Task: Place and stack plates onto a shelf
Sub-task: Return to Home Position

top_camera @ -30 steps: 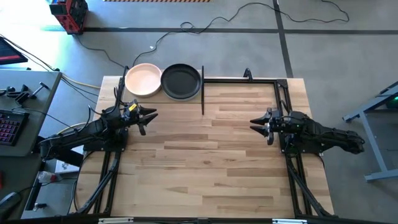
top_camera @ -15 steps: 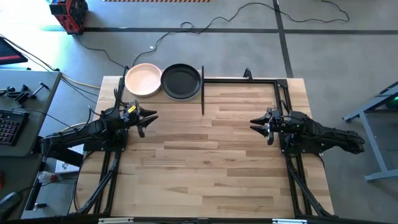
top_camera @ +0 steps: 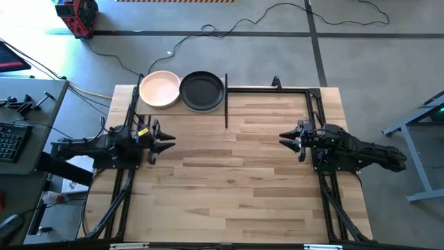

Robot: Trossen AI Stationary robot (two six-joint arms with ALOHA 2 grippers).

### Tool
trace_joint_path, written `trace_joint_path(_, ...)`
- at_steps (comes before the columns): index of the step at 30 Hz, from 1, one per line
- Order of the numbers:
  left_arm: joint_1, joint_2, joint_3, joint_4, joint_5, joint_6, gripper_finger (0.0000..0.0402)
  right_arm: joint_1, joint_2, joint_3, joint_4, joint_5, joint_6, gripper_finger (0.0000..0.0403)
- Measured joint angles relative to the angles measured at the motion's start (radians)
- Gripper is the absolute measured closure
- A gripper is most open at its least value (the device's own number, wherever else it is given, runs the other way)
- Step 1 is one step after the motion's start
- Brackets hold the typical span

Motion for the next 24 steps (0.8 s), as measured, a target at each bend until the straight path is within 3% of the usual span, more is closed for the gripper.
trace_joint_path(10,-0.106,0.000,0.000,0.000,0.001,0.000,0.0293,0.066,-0.007,0.000,0.000,0.003,0.000,0.0261)
trace_joint_path(24,-0.111,0.001,0.000,0.000,0.000,0.000,0.0293,0.077,-0.005,0.000,0.000,0.001,0.000,0.0261)
